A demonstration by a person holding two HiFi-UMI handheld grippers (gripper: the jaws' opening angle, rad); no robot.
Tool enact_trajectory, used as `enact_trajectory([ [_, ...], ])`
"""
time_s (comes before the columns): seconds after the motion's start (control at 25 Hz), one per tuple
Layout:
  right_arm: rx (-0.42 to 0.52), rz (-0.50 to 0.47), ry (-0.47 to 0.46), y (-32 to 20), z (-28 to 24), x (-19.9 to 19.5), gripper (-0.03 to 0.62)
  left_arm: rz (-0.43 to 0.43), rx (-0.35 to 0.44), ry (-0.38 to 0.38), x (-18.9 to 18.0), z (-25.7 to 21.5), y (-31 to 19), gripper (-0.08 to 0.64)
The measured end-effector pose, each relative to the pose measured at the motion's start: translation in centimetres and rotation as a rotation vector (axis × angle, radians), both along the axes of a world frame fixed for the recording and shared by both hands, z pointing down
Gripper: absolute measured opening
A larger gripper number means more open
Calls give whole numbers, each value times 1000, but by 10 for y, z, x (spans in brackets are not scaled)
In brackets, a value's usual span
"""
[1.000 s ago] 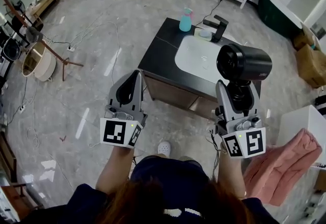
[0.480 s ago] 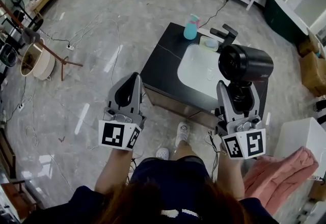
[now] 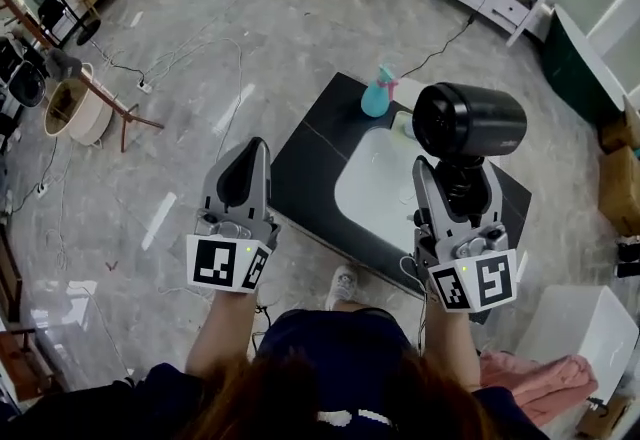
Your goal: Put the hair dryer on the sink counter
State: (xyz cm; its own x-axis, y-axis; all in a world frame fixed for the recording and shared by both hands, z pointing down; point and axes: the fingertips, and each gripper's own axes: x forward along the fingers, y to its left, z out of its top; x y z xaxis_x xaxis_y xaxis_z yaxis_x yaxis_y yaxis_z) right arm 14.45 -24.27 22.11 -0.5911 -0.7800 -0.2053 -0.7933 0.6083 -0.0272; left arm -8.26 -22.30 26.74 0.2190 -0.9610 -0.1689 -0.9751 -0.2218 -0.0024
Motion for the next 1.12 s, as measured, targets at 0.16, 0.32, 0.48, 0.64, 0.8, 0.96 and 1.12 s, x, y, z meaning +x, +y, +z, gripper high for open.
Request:
enact_trajectory([
  [0.16,-7,-47,8,-52,0,6,298,-47,3,14,6,-2,-45,18],
  [0.32,-31,-65,2,-94,8,0,298,-54,-7,18,6,3,-86,18],
  [0.48,-59,-62,18,-126,23,-17,298,-29,-22,27,-1,13,-124,18],
  [0.64,-90,-55,32,-152,37,-32,298,-4,-42,32,-8,20,-155,18],
  [0.8,-126,-56,51,-172,54,-50,298,2,-62,29,-22,27,-178,18],
  [0.96,-174,-72,77,-189,85,-71,298,-3,-82,32,-37,44,-193,18],
  [1.12,-234,-90,114,-207,124,-91,298,-13,-108,32,-50,65,-207,18],
])
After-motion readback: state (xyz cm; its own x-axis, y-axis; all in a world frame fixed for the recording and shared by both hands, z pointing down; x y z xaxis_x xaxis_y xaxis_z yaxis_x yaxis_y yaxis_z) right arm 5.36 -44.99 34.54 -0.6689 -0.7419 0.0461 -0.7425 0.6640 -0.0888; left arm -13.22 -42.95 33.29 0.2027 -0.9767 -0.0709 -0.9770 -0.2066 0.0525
